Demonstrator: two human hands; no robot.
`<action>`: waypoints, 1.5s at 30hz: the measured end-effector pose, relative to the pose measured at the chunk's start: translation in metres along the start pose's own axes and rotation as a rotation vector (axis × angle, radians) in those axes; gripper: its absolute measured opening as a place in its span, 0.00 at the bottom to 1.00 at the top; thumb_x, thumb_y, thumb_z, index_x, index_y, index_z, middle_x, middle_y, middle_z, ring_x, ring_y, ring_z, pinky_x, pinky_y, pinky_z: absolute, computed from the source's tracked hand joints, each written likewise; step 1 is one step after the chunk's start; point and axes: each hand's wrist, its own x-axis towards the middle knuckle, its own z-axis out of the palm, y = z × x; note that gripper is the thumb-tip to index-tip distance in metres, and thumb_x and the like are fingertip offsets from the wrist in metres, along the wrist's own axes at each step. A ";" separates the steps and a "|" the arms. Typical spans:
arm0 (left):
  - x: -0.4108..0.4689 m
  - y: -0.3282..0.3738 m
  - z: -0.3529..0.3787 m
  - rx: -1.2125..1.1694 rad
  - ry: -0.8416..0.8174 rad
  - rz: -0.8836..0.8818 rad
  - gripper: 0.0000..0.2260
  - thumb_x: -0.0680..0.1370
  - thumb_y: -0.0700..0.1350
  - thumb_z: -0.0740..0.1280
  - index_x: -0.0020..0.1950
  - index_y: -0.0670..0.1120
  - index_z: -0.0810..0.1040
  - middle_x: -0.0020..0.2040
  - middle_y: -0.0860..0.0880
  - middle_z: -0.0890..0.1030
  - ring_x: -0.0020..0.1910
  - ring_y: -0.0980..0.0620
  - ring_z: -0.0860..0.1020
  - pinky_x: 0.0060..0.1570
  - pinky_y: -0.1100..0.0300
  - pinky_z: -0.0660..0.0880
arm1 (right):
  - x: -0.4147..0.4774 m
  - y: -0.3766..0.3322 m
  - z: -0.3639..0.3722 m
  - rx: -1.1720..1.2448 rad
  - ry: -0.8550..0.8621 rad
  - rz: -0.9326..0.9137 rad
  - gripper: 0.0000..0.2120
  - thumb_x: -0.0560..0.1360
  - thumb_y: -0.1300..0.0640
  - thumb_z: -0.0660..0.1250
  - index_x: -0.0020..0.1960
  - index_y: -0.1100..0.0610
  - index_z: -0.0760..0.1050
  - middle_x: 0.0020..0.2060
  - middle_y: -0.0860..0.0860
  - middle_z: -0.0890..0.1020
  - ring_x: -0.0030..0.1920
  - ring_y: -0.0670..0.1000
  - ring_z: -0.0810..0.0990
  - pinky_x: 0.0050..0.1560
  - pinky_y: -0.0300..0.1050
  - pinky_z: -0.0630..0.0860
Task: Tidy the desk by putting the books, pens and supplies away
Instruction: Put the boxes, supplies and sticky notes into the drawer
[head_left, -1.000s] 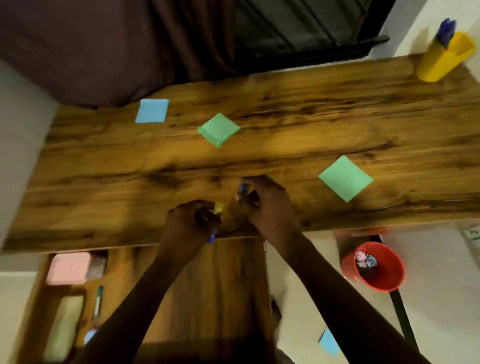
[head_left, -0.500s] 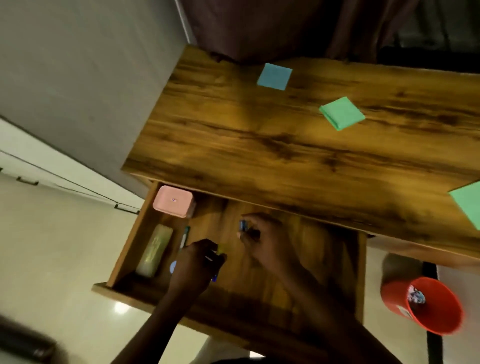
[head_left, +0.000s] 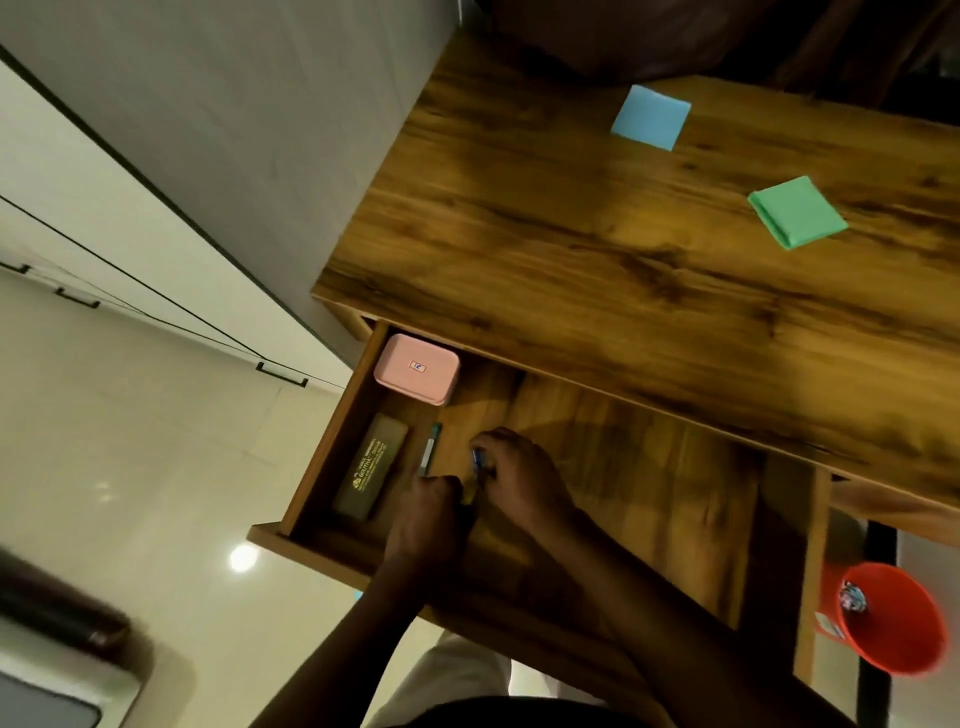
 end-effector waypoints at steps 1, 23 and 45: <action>0.001 -0.001 0.001 0.017 0.001 0.017 0.09 0.82 0.51 0.66 0.58 0.50 0.80 0.52 0.52 0.82 0.44 0.58 0.78 0.44 0.64 0.75 | 0.004 0.000 0.003 -0.023 -0.002 -0.005 0.21 0.76 0.60 0.71 0.68 0.50 0.75 0.65 0.49 0.78 0.63 0.52 0.79 0.60 0.47 0.79; 0.001 -0.013 -0.008 0.096 0.052 0.180 0.09 0.83 0.47 0.64 0.61 0.47 0.78 0.52 0.50 0.81 0.44 0.55 0.78 0.45 0.63 0.77 | 0.017 -0.009 0.030 0.068 0.070 0.074 0.27 0.75 0.57 0.74 0.72 0.51 0.72 0.67 0.50 0.76 0.64 0.51 0.79 0.60 0.48 0.80; 0.025 0.127 -0.086 0.000 0.395 0.446 0.14 0.72 0.54 0.62 0.49 0.50 0.83 0.44 0.48 0.86 0.45 0.40 0.84 0.41 0.53 0.78 | -0.094 0.058 -0.104 0.490 0.505 0.271 0.11 0.78 0.57 0.71 0.59 0.48 0.81 0.51 0.38 0.83 0.48 0.35 0.81 0.52 0.33 0.79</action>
